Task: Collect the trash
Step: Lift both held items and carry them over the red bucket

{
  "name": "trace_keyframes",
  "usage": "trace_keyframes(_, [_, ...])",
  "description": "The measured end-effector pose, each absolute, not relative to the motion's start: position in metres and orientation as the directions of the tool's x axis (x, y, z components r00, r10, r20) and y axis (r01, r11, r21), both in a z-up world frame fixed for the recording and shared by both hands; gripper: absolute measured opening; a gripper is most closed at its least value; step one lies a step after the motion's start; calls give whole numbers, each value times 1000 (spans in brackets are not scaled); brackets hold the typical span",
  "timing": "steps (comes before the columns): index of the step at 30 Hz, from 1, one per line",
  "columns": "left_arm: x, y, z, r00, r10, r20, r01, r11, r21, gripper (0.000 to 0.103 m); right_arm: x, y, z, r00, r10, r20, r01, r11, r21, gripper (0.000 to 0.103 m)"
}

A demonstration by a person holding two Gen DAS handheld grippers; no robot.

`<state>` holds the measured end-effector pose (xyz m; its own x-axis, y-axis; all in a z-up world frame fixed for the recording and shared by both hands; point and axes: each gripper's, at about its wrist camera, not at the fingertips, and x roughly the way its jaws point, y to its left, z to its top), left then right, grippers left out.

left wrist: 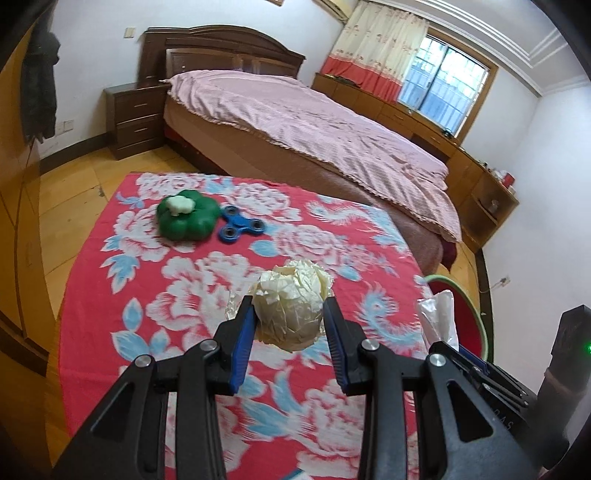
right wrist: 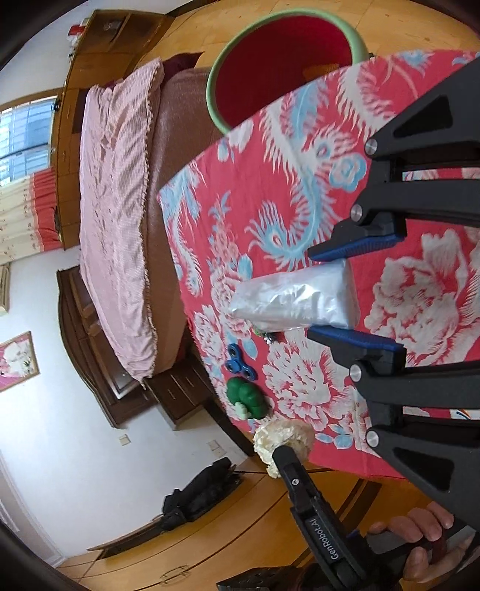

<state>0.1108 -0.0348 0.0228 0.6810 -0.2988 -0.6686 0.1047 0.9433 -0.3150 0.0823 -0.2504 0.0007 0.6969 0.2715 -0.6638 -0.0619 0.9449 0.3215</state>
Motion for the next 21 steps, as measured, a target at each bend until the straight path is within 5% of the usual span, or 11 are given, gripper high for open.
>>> trace_keyframes(21, [104,-177,52,627,-437,-645,370,895,-248,37,36,-374,13,783,119,-611,158,911,380,39])
